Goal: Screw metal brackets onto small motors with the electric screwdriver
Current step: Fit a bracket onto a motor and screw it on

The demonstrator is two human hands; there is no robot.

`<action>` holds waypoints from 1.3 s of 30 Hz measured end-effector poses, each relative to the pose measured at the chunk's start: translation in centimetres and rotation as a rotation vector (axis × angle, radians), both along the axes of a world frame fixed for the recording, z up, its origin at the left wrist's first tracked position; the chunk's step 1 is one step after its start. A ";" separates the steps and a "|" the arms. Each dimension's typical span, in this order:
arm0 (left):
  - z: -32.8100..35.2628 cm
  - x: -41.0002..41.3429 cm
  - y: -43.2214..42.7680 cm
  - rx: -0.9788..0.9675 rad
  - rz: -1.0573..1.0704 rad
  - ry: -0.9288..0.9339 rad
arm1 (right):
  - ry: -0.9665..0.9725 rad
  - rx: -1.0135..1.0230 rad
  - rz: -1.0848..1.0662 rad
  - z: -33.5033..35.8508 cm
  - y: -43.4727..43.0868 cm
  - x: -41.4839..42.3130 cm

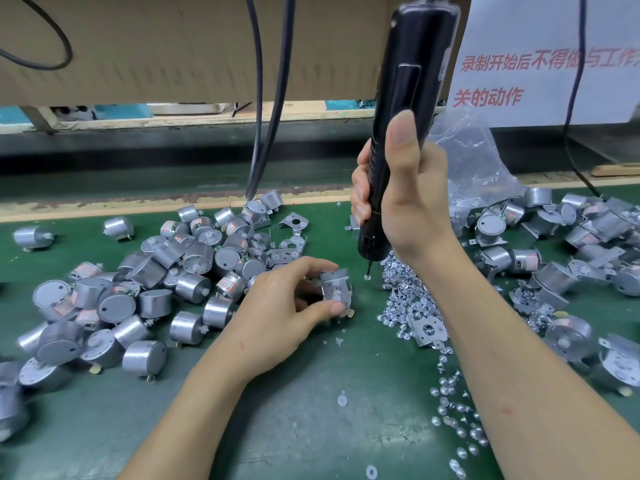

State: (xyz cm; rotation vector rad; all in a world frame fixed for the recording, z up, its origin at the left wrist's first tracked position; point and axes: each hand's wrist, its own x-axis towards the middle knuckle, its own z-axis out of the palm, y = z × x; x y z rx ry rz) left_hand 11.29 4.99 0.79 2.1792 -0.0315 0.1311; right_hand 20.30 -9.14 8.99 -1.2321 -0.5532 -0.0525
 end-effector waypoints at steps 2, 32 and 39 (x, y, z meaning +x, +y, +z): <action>0.1 0.0 -0.1 0.039 -0.036 0.001 | -0.001 0.011 0.015 0.1 -0.1 -0.1; 0.4 0.0 -0.2 0.157 -0.066 -0.072 | 0.041 0.064 0.288 -0.8 1.7 -2.4; 0.2 0.0 -0.2 0.219 -0.066 -0.120 | 0.028 0.038 0.297 -0.9 1.7 -2.5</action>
